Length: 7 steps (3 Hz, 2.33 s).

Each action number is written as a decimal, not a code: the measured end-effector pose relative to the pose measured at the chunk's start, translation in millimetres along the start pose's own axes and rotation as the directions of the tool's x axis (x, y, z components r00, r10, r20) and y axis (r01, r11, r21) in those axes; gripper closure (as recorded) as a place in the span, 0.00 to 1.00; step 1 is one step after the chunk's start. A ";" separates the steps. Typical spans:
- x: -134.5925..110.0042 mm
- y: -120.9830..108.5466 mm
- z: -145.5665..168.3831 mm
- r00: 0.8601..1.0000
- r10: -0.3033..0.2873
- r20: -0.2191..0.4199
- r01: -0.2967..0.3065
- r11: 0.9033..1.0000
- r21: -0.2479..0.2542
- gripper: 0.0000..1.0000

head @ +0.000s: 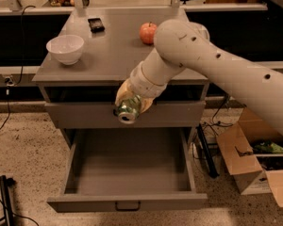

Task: Pick green can from middle drawer and place on counter

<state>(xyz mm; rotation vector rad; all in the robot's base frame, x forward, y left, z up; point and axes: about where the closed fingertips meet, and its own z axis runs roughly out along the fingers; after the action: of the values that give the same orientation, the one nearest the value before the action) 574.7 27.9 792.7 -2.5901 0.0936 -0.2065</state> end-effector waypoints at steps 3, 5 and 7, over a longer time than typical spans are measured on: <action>79.4 -35.1 -69.3 0.987 -0.149 -0.053 0.133 0.965 -0.226 1.00; 130.5 27.4 -90.0 0.985 0.016 -0.174 -0.079 0.929 -0.362 1.00; 153.0 70.4 -91.5 0.967 0.154 -0.202 -0.223 0.895 -0.386 0.82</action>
Offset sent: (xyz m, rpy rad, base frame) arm 0.0669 -0.0100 0.1160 -0.2751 -0.1217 0.0912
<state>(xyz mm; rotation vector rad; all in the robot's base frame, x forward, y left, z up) 708.6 -95.2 853.1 -2.9470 0.4988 -0.3657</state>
